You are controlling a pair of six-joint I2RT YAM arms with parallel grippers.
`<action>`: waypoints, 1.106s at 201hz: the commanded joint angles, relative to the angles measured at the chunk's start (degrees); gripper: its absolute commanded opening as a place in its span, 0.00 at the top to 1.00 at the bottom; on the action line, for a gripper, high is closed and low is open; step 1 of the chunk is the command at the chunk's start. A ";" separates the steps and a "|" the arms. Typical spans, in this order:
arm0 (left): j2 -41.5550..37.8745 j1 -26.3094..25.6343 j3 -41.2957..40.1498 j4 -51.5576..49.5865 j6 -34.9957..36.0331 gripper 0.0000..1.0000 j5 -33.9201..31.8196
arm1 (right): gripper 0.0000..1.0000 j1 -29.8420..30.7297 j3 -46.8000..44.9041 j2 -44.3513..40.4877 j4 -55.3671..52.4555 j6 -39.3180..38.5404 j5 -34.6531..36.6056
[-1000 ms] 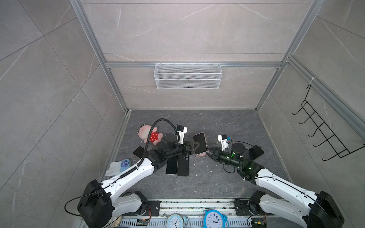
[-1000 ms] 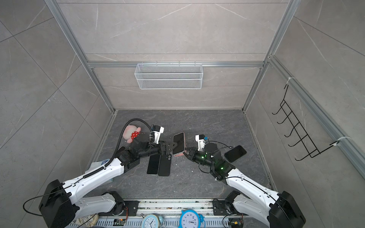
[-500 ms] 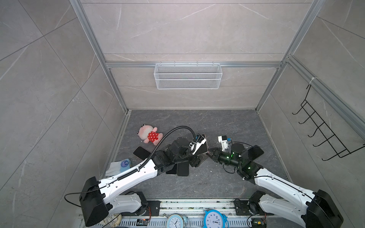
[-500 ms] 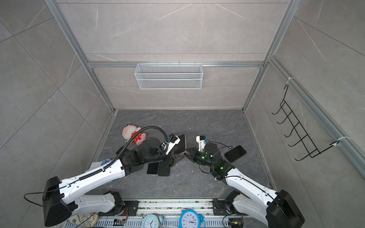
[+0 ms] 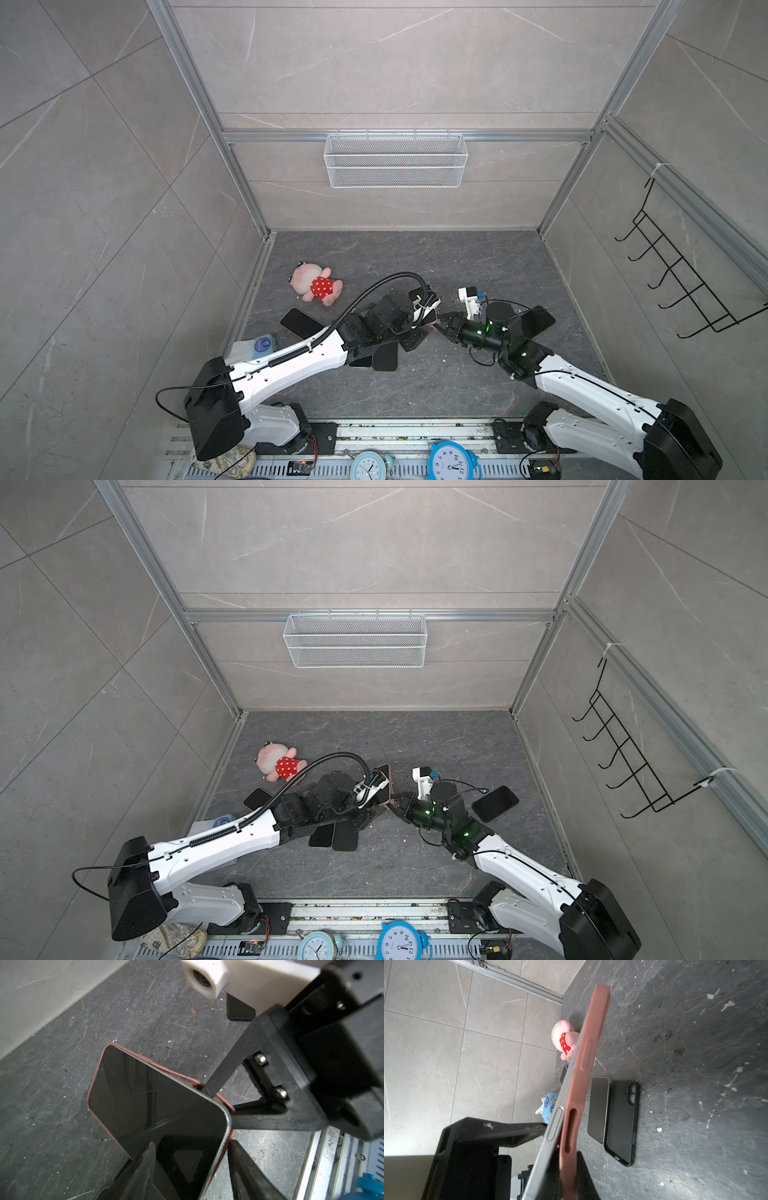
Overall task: Take the phone out of the phone case
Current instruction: Remove the phone case from the phone.
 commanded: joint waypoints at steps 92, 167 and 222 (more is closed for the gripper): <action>1.82 -0.30 2.62 2.40 3.31 0.54 -5.80 | 1.00 0.02 -2.19 -1.41 5.90 0.98 -2.33; 4.17 -0.69 2.46 4.01 3.72 0.69 -5.88 | 1.00 0.03 -3.07 -2.03 6.25 1.77 -2.43; 3.60 -4.29 -0.38 7.77 5.75 0.87 -9.23 | 1.00 -0.02 -3.47 -2.46 5.12 2.40 -2.28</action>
